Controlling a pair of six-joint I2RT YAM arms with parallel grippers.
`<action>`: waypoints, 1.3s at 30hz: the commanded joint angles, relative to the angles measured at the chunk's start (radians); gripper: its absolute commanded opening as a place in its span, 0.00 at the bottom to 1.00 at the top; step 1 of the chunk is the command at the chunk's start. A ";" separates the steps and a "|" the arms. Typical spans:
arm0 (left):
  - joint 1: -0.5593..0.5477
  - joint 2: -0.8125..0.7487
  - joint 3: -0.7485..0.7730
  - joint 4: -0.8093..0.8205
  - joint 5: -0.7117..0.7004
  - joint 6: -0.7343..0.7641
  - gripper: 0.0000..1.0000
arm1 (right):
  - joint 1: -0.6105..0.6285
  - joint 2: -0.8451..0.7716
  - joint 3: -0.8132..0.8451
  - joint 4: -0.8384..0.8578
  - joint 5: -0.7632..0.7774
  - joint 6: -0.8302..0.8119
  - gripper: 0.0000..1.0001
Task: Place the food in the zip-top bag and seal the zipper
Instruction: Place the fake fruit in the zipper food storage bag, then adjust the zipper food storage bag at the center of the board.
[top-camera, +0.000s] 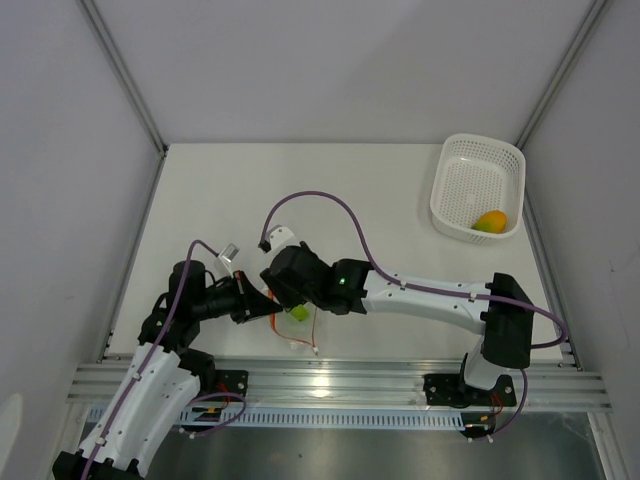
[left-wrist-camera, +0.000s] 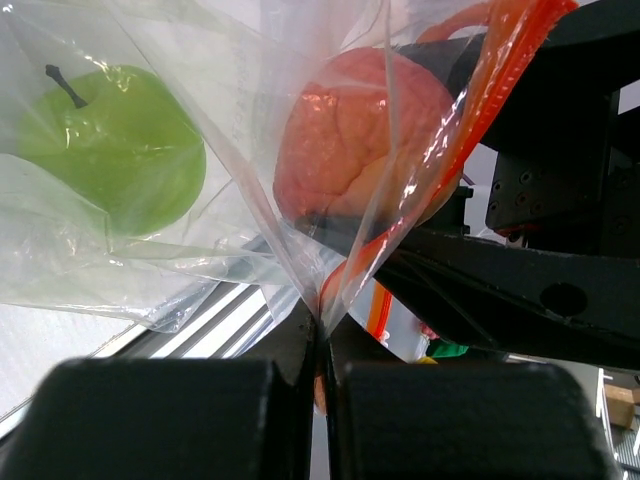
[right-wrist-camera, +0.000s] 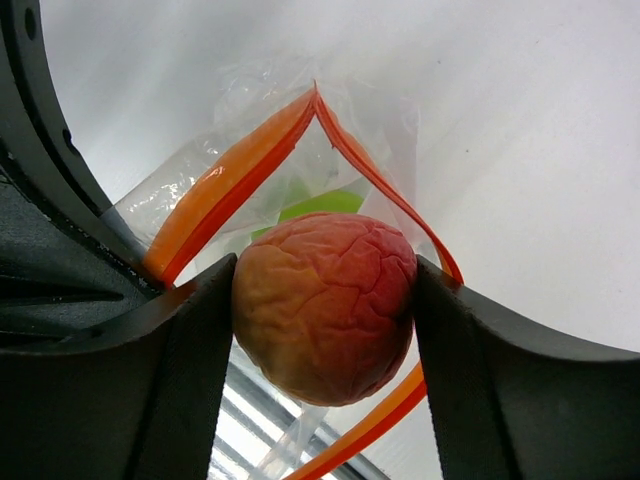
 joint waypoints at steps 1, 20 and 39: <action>-0.005 -0.002 0.039 0.022 0.033 -0.015 0.00 | 0.003 -0.011 0.033 -0.002 0.034 0.010 0.71; -0.005 0.008 0.037 0.033 0.034 -0.018 0.01 | 0.051 -0.212 0.025 -0.048 -0.012 0.068 0.86; -0.005 0.005 0.036 0.045 0.050 -0.034 0.01 | -0.035 -0.297 -0.208 0.049 -0.170 0.173 0.52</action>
